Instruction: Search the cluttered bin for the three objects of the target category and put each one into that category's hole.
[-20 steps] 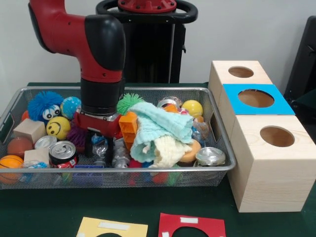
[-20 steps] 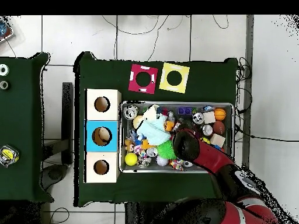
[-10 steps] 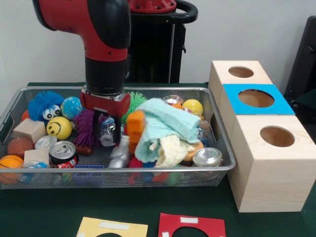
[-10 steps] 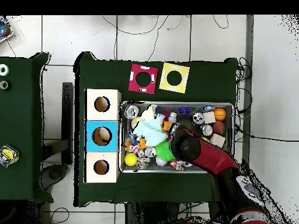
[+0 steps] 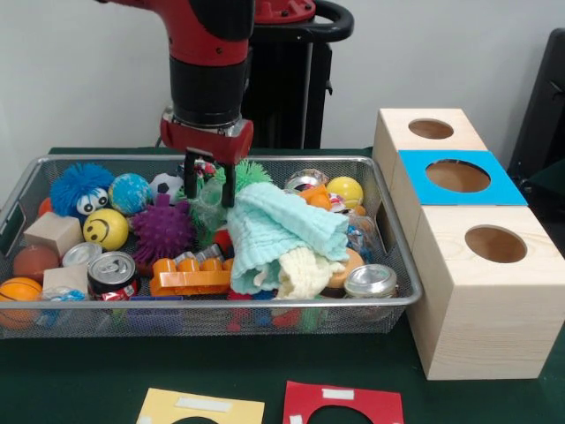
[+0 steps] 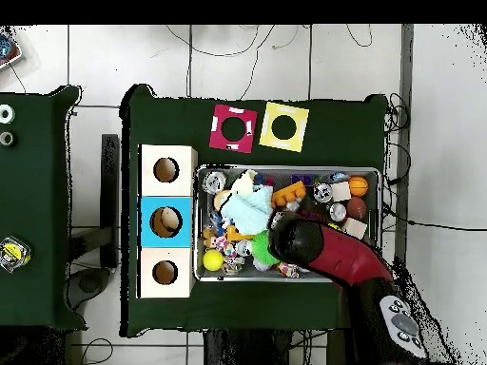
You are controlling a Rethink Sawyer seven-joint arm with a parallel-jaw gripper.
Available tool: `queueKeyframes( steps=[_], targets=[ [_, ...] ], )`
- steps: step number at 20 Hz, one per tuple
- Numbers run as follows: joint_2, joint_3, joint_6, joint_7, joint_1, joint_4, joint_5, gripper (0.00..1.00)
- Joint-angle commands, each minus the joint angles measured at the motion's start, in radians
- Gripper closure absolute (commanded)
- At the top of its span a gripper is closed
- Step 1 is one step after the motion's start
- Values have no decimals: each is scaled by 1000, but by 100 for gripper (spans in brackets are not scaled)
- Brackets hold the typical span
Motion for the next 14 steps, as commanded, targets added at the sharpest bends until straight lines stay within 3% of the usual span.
queueKeyframes(
  steps=[1,5,11,14],
  targets=[
    [11,-6,199,40,-3,6,-51,100],
    [-6,-20,248,52,13,-25,-43,100],
    [-114,-78,414,58,58,-61,-50,100],
    [-148,-86,442,81,74,-55,-40,100]
  ],
)
